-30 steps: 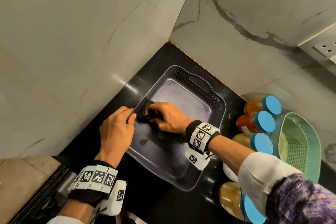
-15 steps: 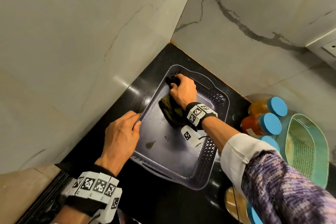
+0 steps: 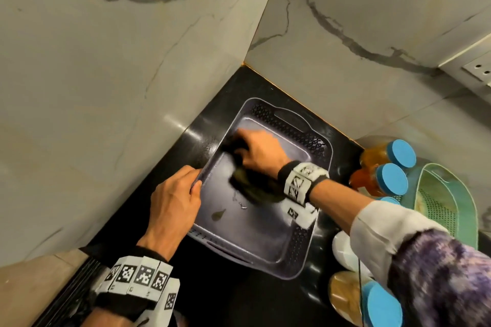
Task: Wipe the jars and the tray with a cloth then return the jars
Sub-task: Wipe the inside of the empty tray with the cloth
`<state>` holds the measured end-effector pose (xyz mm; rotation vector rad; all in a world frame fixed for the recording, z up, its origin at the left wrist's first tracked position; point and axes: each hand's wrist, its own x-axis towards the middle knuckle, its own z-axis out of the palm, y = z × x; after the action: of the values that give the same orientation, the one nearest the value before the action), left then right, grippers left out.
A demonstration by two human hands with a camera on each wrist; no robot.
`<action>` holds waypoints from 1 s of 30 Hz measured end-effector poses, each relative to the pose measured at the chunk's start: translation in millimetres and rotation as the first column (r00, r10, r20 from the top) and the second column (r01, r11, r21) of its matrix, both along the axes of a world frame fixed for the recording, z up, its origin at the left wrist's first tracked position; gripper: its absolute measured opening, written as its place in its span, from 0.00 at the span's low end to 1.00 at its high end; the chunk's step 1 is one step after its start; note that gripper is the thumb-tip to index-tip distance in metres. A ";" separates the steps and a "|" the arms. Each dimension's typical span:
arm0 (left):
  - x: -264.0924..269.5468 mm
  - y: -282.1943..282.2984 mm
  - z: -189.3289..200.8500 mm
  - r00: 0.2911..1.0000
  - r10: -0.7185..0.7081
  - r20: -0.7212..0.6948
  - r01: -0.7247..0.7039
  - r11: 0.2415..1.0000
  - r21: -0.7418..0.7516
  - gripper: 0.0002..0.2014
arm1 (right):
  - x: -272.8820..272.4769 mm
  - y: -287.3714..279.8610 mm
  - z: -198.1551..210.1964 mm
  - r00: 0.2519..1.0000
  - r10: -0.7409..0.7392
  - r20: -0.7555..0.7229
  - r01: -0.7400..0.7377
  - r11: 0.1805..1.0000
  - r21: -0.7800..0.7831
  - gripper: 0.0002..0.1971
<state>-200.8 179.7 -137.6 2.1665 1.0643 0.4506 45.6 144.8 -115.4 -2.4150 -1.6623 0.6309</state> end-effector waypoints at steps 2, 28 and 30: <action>-4.0 -0.8 0.2 1.000 -0.002 0.010 0.003 1.000 -0.009 0.05 | 26.5 9.3 -2.7 0.979 -0.199 0.054 0.197 0.980 0.040 0.15; 0.1 8.1 -0.9 0.999 -0.009 -0.047 0.008 0.999 -0.032 0.09 | 19.1 -2.1 -2.7 0.979 -0.158 -0.129 0.166 0.985 0.051 0.14; 0.0 13.4 -1.8 0.999 -0.025 -0.046 0.024 0.999 -0.034 0.08 | 21.9 -4.4 -4.8 0.975 -0.157 -0.158 0.164 0.986 0.032 0.13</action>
<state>-200.8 193.1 -139.4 2.1676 1.0615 0.3706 67.5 140.4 -120.3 -2.3712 -1.3908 0.7269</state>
